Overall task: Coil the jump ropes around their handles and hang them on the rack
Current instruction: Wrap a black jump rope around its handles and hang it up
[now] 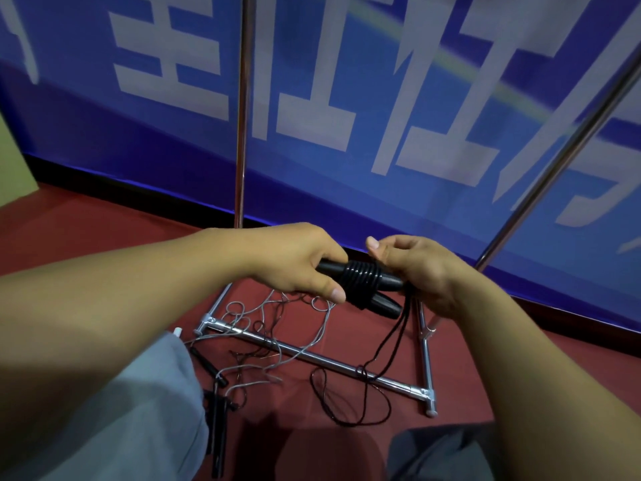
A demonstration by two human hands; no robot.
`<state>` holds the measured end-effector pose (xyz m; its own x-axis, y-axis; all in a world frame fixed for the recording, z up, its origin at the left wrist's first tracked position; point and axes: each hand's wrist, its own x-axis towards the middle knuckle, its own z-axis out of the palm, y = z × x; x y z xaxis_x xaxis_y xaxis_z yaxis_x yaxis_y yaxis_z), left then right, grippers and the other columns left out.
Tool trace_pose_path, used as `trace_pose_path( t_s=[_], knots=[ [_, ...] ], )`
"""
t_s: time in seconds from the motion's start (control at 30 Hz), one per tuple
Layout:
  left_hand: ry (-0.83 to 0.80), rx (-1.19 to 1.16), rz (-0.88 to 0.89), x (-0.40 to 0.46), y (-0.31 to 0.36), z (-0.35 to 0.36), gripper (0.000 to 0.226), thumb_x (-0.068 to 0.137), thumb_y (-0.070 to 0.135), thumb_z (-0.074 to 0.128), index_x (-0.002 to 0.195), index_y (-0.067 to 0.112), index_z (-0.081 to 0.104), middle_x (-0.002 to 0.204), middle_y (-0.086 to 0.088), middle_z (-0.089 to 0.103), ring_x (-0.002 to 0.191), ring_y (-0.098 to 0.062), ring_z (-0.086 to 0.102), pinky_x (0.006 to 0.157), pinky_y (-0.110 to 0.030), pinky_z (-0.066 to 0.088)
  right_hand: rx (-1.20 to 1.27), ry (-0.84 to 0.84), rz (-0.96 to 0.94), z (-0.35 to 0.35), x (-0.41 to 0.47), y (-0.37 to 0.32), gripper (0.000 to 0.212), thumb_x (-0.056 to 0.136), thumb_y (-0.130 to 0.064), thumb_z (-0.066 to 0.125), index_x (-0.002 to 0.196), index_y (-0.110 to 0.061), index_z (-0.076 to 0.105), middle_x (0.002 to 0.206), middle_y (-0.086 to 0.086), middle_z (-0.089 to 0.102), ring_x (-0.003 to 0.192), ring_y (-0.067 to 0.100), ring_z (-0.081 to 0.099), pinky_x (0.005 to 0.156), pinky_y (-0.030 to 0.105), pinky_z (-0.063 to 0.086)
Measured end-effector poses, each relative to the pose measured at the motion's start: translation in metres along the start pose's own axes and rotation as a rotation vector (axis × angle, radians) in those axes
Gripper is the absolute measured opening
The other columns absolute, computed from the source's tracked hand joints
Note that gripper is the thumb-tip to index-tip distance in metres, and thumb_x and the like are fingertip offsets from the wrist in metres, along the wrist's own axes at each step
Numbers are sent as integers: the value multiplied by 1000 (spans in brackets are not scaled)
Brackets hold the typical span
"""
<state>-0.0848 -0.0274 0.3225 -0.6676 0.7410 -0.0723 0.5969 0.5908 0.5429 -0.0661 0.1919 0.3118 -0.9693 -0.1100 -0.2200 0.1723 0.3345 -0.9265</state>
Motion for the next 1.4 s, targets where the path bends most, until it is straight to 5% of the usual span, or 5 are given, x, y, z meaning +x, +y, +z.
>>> trace_pose_path(
  t_s=[0.17,0.43,0.7,1.07,1.4],
  knots=[
    [16,-280,57,-4,5,0,32,86,34,75,95,4,69,66,0,57,56,-9,49,54,-20,38,243,-158,12,-2,0,-2,36,75,-48,77,71,-18,57,69,7,52,61,20,48,62,31,45],
    [141,-590,67,-5,11,-3,33,76,48,73,88,17,69,71,-2,64,65,-21,62,64,-34,48,189,-12,-45,6,3,-6,28,98,-6,43,78,-15,62,54,-2,45,46,8,36,41,19,27],
    [485,-816,-81,1,5,-10,35,79,45,63,100,17,68,74,-1,70,54,-12,61,57,-20,50,339,99,109,8,11,-7,48,100,-55,47,93,-10,64,53,-2,38,45,12,32,54,28,30],
    [606,-804,-221,6,-12,-10,19,91,38,67,99,21,70,75,-2,73,54,-11,63,52,-17,47,300,162,-15,3,9,-7,19,98,-24,62,81,-15,56,67,5,59,45,12,41,38,21,27],
    [627,-664,-331,9,-25,-7,18,90,38,72,83,21,70,68,-1,71,57,-16,63,63,-31,53,179,255,-5,6,9,-3,17,95,-22,68,84,-9,64,62,1,61,49,11,51,52,25,45]
  ],
)
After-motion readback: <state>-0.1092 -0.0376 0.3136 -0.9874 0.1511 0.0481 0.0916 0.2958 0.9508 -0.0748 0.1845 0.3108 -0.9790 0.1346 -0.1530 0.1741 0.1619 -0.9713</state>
